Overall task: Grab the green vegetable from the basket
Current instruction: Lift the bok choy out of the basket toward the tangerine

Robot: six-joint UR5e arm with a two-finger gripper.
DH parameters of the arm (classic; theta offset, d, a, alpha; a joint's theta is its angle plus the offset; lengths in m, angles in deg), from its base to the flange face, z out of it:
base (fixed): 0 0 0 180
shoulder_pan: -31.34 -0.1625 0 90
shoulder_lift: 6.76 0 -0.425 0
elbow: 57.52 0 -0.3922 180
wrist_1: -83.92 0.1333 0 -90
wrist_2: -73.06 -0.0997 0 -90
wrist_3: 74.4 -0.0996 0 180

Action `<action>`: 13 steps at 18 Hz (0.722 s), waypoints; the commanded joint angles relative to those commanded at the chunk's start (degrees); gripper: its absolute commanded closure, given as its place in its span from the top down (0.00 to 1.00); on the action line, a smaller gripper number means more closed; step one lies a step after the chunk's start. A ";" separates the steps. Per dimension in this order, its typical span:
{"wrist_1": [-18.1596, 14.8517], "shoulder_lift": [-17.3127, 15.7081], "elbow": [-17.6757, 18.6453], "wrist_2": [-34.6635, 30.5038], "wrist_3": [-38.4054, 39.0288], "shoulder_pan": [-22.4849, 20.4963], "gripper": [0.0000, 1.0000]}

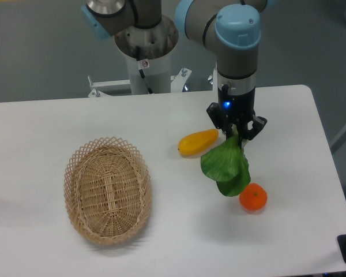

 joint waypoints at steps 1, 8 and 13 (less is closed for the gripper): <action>0.09 0.00 0.00 0.09 0.00 0.00 0.36; 0.44 0.00 0.00 0.09 0.00 0.09 0.36; 0.53 0.09 0.09 0.09 0.00 0.09 0.36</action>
